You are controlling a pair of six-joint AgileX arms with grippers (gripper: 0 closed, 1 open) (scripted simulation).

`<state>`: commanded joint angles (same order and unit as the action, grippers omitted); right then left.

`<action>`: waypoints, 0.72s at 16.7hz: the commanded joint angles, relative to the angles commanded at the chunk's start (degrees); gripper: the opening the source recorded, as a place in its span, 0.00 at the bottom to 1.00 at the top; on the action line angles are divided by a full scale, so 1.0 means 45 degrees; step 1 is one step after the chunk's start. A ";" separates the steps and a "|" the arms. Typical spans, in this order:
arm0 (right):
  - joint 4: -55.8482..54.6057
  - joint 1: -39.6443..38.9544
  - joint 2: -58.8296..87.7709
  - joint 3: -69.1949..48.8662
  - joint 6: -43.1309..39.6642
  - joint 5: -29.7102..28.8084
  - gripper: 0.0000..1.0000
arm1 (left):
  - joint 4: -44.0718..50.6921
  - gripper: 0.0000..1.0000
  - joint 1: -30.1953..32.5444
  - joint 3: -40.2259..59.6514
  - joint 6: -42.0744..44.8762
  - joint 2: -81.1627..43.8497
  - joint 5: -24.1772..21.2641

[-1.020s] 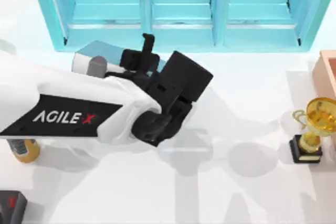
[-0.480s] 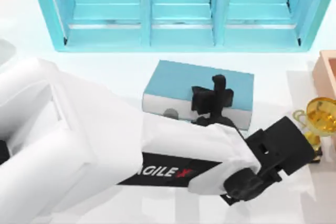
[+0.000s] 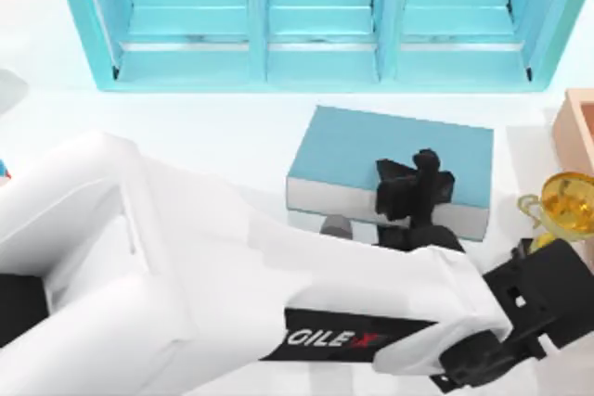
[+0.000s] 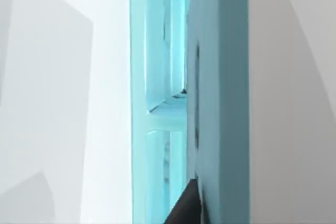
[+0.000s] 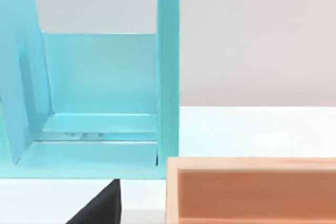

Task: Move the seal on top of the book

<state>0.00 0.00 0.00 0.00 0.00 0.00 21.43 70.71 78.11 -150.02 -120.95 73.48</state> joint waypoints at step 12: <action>0.0000 0.0000 0.0000 0.0000 0.0000 0.0000 1.00 | 0.0569 0.00 0.0090 0.0062 -0.0480 -0.0015 0.0010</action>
<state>0.00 0.00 0.00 0.00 0.00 0.00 23.99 71.11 78.39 -152.18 -121.02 73.53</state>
